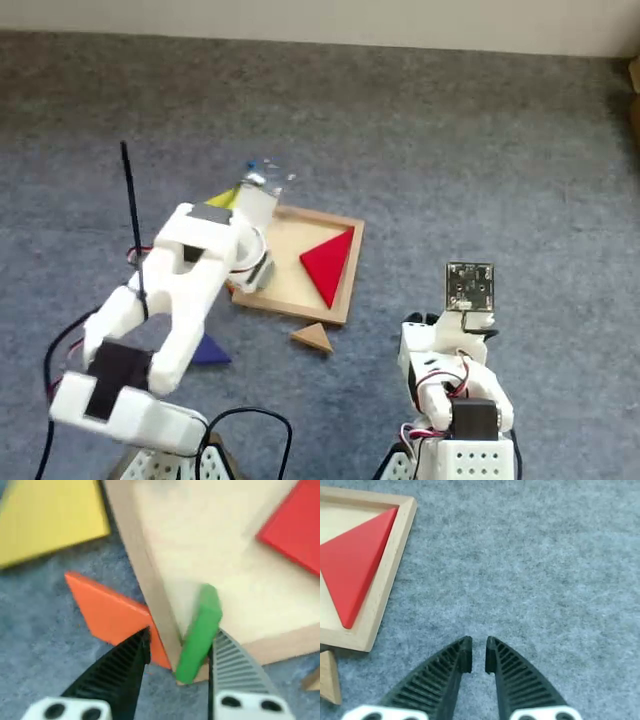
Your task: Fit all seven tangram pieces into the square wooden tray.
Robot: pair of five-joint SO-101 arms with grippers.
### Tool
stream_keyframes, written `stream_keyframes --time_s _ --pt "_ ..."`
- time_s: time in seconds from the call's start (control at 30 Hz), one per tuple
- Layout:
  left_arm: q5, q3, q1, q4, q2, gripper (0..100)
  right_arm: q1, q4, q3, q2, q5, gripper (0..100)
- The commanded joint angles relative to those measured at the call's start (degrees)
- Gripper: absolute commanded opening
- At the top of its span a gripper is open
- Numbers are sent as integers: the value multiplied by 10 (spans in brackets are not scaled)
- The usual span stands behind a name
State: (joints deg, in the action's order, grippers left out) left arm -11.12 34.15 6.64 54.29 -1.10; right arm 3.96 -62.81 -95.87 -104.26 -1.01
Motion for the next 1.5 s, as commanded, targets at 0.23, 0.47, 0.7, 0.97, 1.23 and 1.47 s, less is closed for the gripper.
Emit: stream_keyframes --time_s 0.23,0.47,0.7,0.97,1.23,1.47 --pt "23 -28 81 -3 5 193 -7 0 -52 -7 -6 66" --pt "62 -130 150 108 14 196 -7 0 -52 -7 -6 66" --pt "83 -189 160 155 14 196 -7 0 -52 -7 -6 66" --pt "40 -213 83 198 14 193 -7 0 -52 -7 -6 66" --pt "-55 -174 16 162 7 195 -7 0 -52 -7 -6 66" --pt "-101 -68 19 37 7 196 -7 0 -52 -7 -6 66"
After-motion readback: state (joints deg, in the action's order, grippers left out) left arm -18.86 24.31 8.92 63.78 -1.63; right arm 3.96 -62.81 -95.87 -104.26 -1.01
